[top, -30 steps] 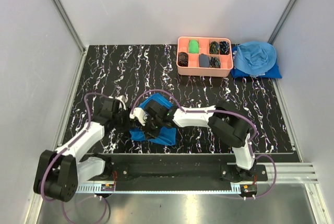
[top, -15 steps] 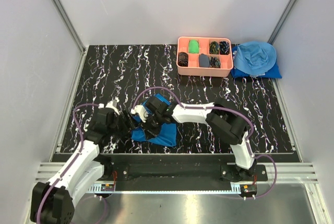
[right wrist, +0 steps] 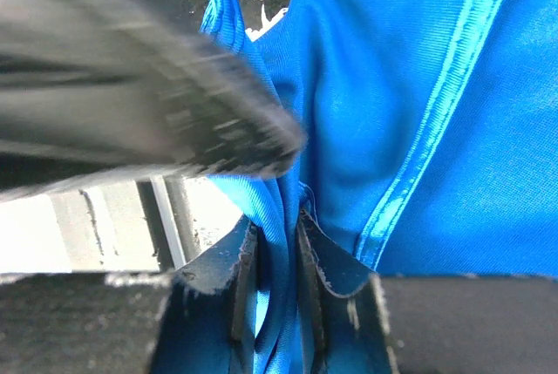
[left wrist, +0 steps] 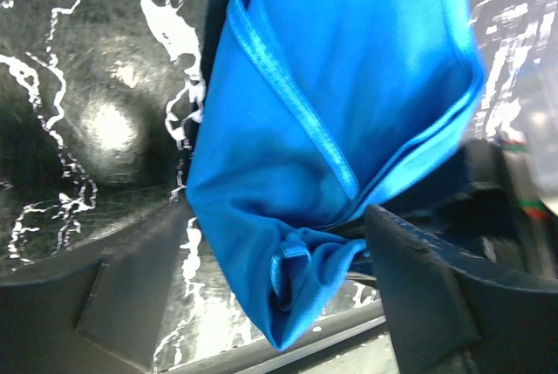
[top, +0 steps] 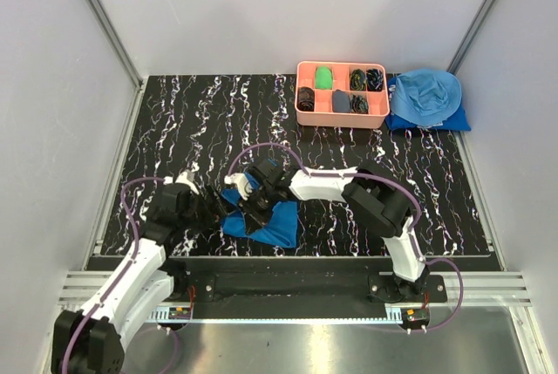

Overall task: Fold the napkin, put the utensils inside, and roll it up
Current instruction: Roll the napkin with the utensil

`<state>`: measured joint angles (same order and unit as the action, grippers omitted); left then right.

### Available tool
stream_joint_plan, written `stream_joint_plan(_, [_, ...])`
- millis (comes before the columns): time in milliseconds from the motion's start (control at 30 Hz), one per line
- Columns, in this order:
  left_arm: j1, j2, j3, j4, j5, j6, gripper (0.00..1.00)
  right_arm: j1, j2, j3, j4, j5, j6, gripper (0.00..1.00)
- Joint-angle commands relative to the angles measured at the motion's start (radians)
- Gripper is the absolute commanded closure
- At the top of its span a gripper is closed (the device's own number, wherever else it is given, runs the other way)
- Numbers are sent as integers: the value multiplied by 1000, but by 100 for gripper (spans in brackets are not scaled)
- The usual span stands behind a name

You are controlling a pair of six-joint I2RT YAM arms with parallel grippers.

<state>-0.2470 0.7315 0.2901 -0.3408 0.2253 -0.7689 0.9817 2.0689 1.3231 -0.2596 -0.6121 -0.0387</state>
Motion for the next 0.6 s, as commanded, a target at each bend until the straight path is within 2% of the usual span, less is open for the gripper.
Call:
stream_joint_plan(0, [-3, -105, -32, 80, 28, -41, 7, -20, 95, -35, -165, 48, 3, 75])
stream_joint_plan(100, [-3, -158, -74, 123, 64, -61, 5, -25, 106, -30, -168, 37, 5, 76])
stream_joint_plan(233, [-3, -161, -115, 134, 104, -64, 13, -31, 112, -24, -170, 32, 8, 75])
stream_joint_plan(300, [-3, -155, -118, 112, 109, -59, 21, -34, 115, -22, -170, 28, 10, 76])
stream_joint_plan(567, [-3, -142, -106, 62, 46, -55, 37, -35, 122, -21, -175, 26, 10, 75])
